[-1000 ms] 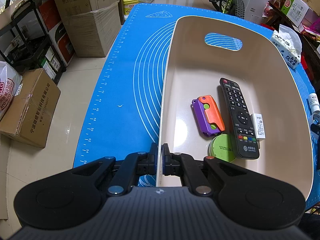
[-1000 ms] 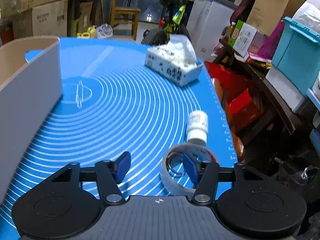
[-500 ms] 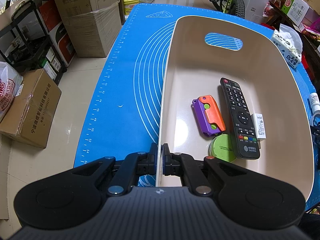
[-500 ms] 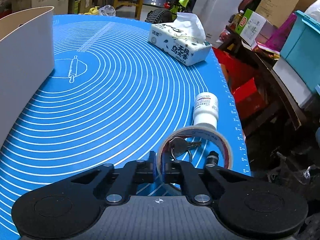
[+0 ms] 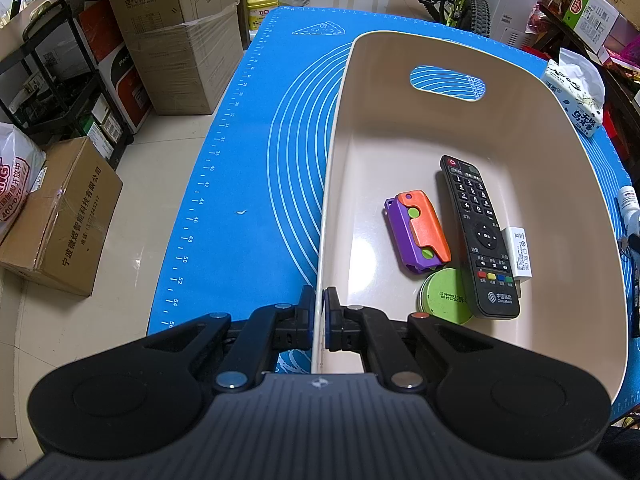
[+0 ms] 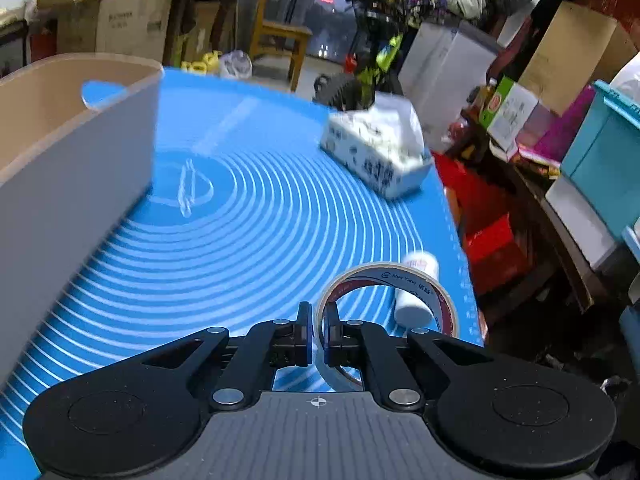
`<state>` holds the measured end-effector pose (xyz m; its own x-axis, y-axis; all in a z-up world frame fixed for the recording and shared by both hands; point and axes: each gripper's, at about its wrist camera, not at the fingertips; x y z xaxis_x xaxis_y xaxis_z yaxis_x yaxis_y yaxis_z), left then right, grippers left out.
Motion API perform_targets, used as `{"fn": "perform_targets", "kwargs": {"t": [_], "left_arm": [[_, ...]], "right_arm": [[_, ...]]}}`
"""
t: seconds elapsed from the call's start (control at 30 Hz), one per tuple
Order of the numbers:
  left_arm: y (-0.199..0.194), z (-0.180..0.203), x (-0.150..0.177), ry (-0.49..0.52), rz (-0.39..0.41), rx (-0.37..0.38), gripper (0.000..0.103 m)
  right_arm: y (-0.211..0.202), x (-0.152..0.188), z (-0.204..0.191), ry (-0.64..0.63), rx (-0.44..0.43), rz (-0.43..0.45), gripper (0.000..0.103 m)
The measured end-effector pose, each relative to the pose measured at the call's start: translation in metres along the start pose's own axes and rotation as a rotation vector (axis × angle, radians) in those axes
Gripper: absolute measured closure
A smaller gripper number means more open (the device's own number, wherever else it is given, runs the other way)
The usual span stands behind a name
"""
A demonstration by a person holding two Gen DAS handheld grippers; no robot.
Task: Organize rigid objects
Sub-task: 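Carry the tape roll into the bin and release it onto the remote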
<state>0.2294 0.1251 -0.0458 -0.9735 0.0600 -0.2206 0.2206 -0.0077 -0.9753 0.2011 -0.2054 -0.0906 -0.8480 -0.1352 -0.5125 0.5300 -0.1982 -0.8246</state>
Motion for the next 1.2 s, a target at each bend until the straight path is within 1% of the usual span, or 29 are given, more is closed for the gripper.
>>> {"fn": "perform_targets", "kwargs": {"t": [0.13,0.4,0.57,0.73,0.9,1.0,1.2], "left_arm": [[0.000,0.000,0.000,0.000,0.000,0.000,0.097],[0.000,0.000,0.000,0.000,0.000,0.001,0.097],[0.000,0.000,0.000,0.000,0.000,0.000,0.097],[0.000,0.000,0.000,0.001,0.001,0.002,0.097],[0.001,0.002,0.001,0.003,0.002,-0.001,0.097],[0.001,0.002,0.001,0.003,0.002,-0.001,0.097],[0.001,0.002,0.001,0.004,0.002,-0.002,0.097]], "right_arm": [[-0.026,-0.013,-0.014,-0.014,-0.033,0.069,0.086],[-0.084,-0.049,-0.058,-0.069,-0.170,0.231,0.086],[-0.102,-0.066,-0.087,-0.077,-0.232,0.256,0.086],[-0.102,-0.076,-0.115,-0.079,-0.282,0.238,0.086],[-0.094,-0.081,-0.147,-0.110,-0.331,0.190,0.087],[-0.084,-0.084,-0.166,-0.135,-0.358,0.126,0.087],[-0.056,-0.085,-0.192,-0.179,-0.399,-0.027,0.087]]}}
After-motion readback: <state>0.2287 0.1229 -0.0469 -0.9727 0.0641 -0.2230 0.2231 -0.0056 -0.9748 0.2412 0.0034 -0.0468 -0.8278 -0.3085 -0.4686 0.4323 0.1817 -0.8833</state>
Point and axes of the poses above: each gripper's, at about its wrist camera, not at the fingertips, and y roughly the way its jaws point, z to its right, x to its underside, and after that the axes turned 14 degrees about -z, right-handed
